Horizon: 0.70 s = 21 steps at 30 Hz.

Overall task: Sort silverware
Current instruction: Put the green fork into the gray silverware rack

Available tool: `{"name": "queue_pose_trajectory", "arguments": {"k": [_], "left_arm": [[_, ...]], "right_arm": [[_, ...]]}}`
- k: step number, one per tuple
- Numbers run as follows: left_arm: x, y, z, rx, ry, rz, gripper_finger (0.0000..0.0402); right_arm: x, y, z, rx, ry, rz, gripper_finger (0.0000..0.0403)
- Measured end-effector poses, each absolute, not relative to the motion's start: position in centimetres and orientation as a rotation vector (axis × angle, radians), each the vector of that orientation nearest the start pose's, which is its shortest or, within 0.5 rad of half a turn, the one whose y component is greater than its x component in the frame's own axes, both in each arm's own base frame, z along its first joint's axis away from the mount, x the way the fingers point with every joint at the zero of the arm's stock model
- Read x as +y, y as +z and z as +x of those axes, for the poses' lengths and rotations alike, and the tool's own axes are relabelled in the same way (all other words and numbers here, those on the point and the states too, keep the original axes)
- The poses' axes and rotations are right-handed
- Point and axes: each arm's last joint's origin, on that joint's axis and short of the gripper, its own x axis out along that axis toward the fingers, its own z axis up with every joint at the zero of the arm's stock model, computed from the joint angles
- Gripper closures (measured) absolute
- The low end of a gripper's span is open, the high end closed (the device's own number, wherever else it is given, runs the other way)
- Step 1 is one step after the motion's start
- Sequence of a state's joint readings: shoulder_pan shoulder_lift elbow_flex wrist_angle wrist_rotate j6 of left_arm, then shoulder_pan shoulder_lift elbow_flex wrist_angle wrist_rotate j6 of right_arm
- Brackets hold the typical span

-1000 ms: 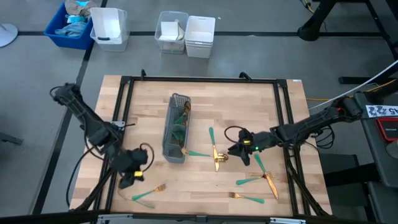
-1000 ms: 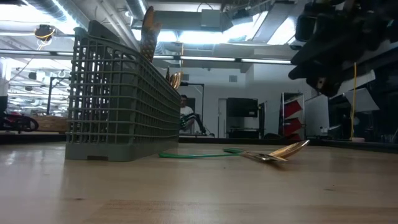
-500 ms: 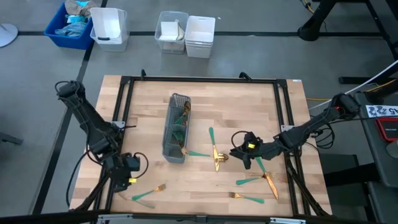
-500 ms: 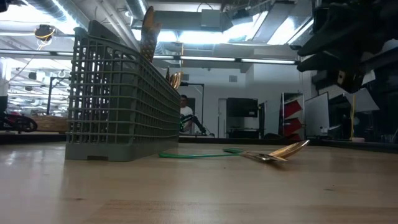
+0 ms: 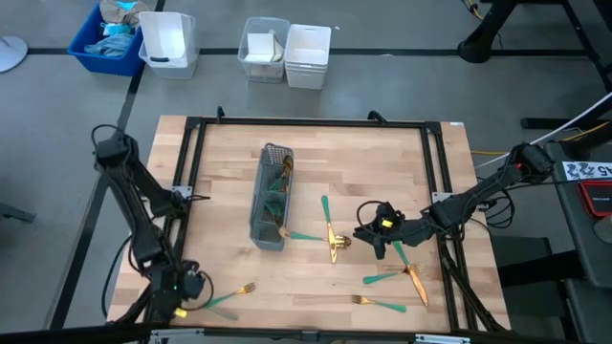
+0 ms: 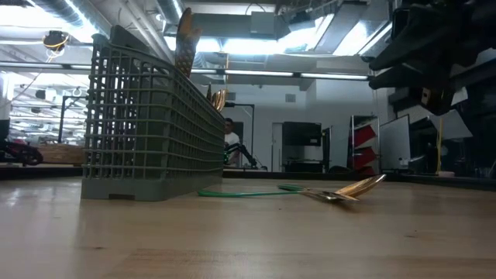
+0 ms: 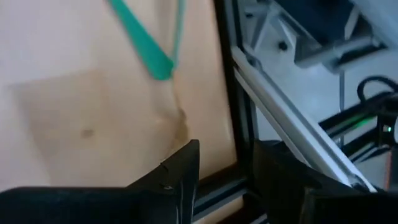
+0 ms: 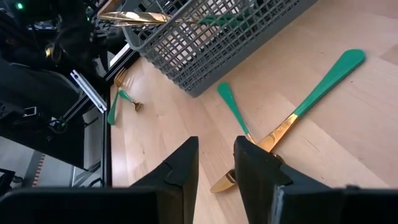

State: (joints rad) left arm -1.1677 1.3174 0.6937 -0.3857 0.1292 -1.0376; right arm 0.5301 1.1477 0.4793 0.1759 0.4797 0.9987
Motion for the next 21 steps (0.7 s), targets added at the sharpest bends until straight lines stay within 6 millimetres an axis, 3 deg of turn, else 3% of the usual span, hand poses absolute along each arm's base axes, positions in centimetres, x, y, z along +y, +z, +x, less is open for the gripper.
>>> {"name": "queue_pose_trajectory", "arguments": {"k": [4,9,21], "left_arm": [[-23.4,16.7,8.8,1.417,-0.574,-0.271,0.0263],[-23.6,15.4,8.9,1.466,-0.504,-0.261,0.0263],[-24.3,16.5,8.8,1.530,-0.583,-0.357,0.0263]], "right_arm": [[10.1,19.5,19.9,0.411,-0.166,0.743,0.0301],[10.1,19.5,19.9,0.412,-0.165,0.736,0.0301],[10.1,19.5,19.9,0.411,-0.165,0.735,0.0301]]}}
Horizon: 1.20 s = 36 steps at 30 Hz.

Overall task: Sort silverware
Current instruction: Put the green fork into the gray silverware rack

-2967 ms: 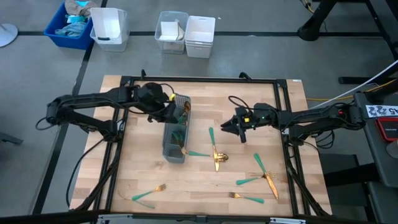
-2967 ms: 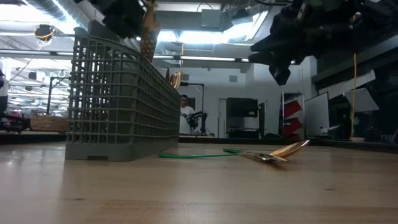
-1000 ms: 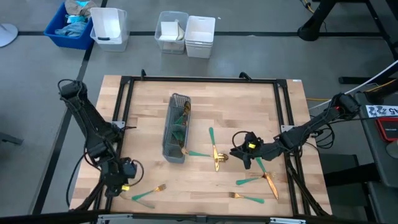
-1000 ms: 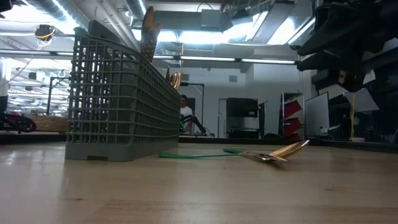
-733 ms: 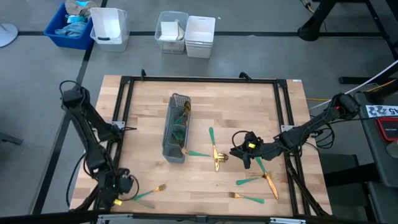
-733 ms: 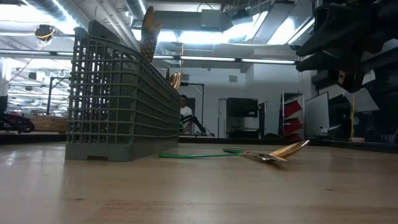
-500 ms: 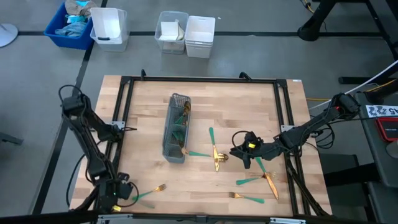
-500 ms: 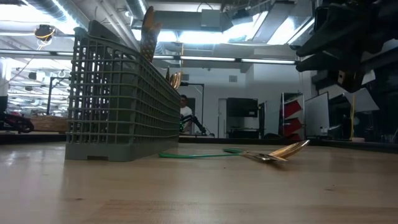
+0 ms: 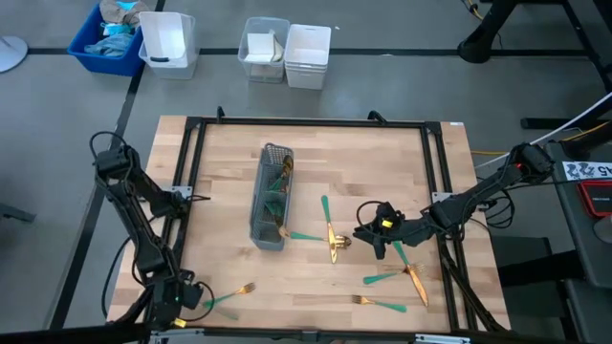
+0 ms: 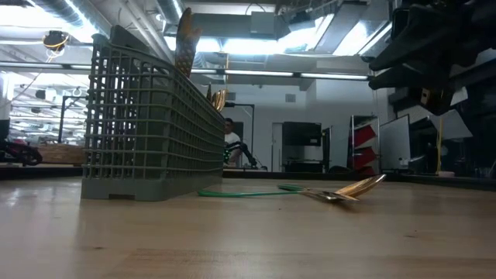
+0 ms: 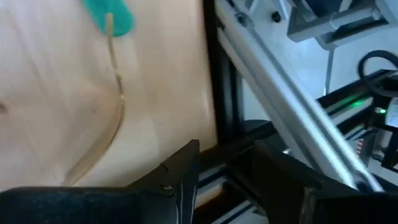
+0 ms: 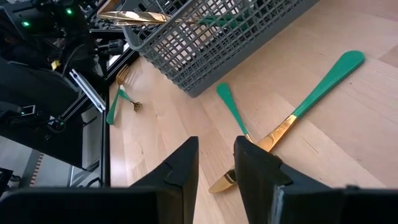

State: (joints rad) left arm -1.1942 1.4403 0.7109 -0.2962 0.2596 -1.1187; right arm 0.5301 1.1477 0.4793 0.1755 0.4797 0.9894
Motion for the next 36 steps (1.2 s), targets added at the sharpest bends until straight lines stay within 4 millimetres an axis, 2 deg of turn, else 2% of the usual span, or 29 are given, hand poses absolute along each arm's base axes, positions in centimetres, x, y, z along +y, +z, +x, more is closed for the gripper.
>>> {"name": "queue_pose_trajectory", "arguments": {"k": [11,21,32,36], "left_arm": [[-24.2,17.1,9.9,1.482,-0.632,-0.309,0.0263],[-22.4,16.4,10.4,1.535,-0.509,-0.181,0.0263],[-22.3,16.3,10.6,1.406,-0.422,-0.127,0.0263],[-22.5,16.3,10.2,1.398,-0.449,-0.093,0.0263]], "right_arm": [[10.1,19.5,19.9,0.411,-0.165,0.735,0.0301],[10.1,19.5,19.9,0.411,-0.165,0.735,0.0301],[10.1,19.5,19.9,0.411,-0.165,0.735,0.0301],[10.1,19.5,19.9,0.411,-0.165,0.735,0.0301]]}}
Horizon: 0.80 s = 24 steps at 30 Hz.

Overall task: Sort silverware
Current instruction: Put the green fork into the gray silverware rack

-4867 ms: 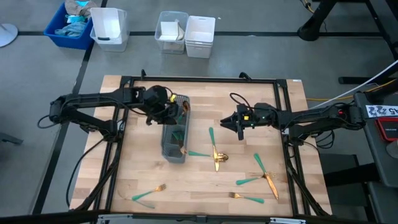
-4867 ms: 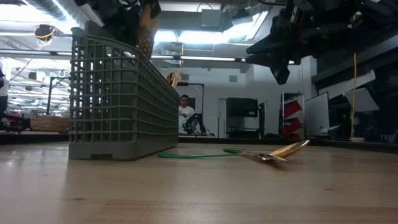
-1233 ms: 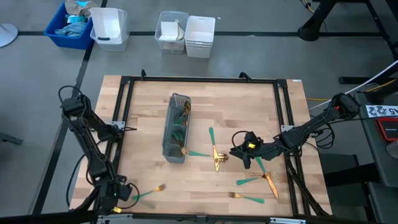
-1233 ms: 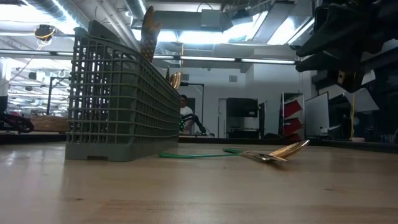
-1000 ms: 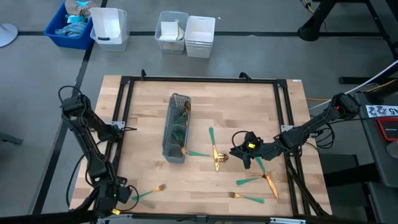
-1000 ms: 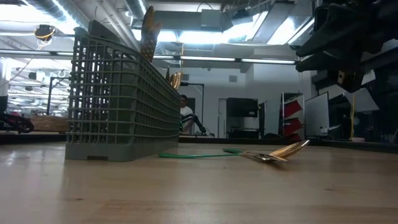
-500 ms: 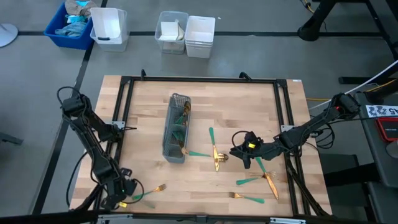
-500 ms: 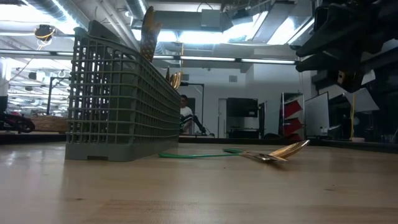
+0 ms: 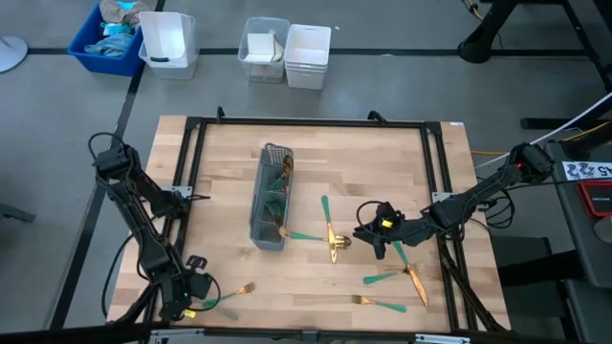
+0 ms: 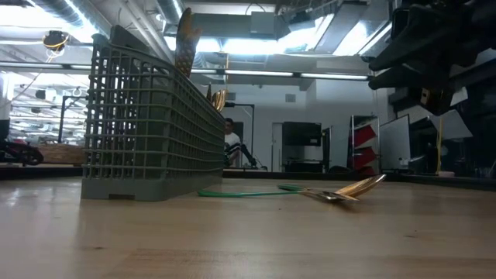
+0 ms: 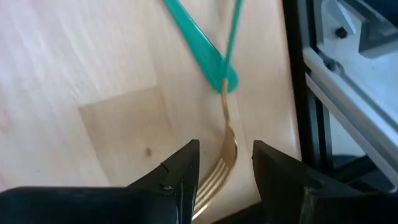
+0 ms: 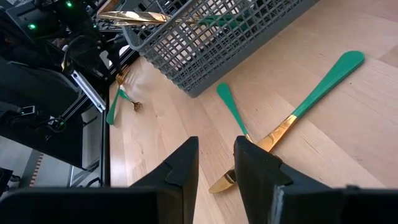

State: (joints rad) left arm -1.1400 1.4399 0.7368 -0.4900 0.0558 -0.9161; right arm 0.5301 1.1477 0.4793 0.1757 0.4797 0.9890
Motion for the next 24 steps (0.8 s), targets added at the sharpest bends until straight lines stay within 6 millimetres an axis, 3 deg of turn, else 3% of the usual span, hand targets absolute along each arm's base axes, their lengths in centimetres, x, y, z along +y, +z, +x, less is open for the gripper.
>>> {"name": "queue_pose_trajectory", "arguments": {"k": [10,19,24], "left_arm": [[-22.9,16.0,8.6,1.406,-0.505,-0.026,0.0263],[-22.9,14.0,8.6,1.436,-0.491,0.082,0.0263],[-23.0,13.8,8.6,1.426,-0.532,0.137,0.0306]], "right_arm": [[10.1,19.5,19.9,0.411,-0.165,0.735,0.0301],[10.1,19.5,20.0,0.412,-0.165,0.734,0.0301],[10.1,19.5,20.0,0.412,-0.165,0.734,0.0301]]}}
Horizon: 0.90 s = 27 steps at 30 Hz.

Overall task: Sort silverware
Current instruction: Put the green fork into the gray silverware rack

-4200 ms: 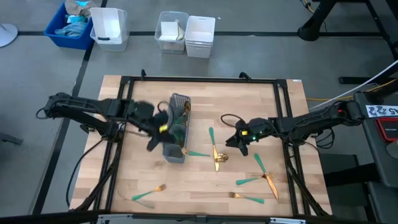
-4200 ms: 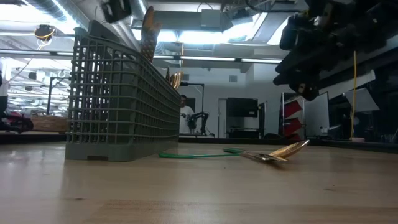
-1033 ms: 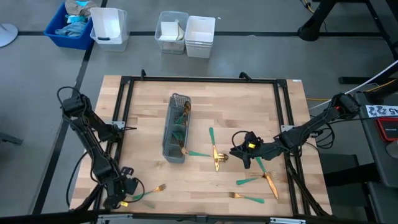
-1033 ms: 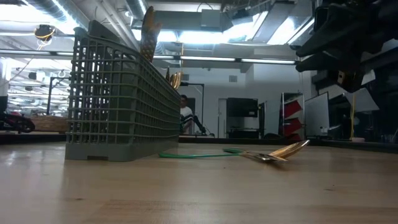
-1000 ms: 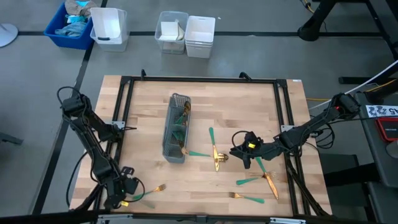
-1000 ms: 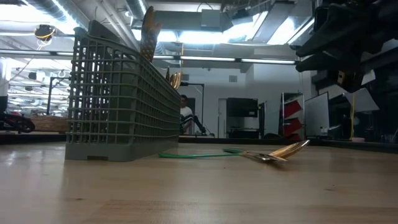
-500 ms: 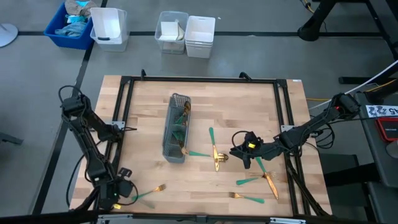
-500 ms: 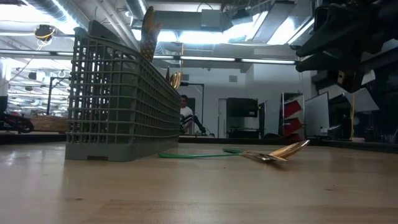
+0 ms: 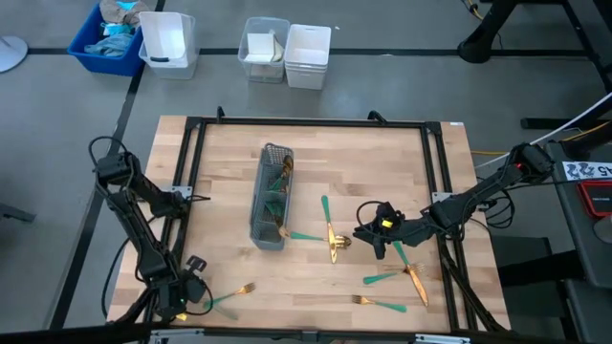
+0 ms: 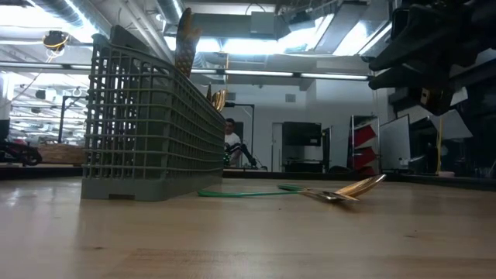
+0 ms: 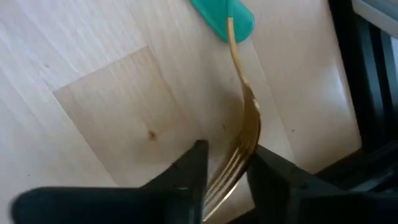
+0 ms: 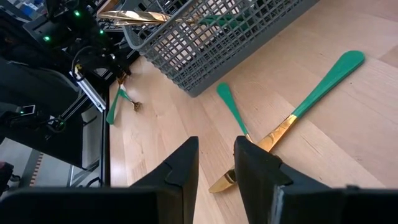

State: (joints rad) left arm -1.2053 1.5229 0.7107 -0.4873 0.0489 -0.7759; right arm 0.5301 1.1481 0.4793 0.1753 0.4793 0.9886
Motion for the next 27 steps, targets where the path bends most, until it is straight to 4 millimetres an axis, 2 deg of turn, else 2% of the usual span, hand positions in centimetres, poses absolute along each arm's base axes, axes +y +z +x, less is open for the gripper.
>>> {"name": "queue_pose_trajectory", "arguments": {"k": [4,6,12,20,27], "left_arm": [[-22.8,14.0,8.6,1.434,-0.539,0.114,0.0376],[-22.8,14.3,8.5,1.438,-0.542,0.084,0.0393],[-23.0,15.5,8.5,1.448,-0.582,0.020,0.0398],[-23.5,19.6,9.2,1.314,-0.705,-0.034,0.0399],[-20.8,24.3,11.6,1.154,-0.607,0.055,0.0400]], "right_arm": [[10.1,19.5,19.9,0.413,-0.165,0.734,0.0301],[10.1,19.5,19.9,0.413,-0.165,0.734,0.0301],[10.1,19.5,19.9,0.416,-0.167,0.731,0.0301],[10.1,19.5,19.9,0.418,-0.168,0.730,0.0301],[10.1,19.5,19.9,0.418,-0.167,0.730,0.0301]]}}
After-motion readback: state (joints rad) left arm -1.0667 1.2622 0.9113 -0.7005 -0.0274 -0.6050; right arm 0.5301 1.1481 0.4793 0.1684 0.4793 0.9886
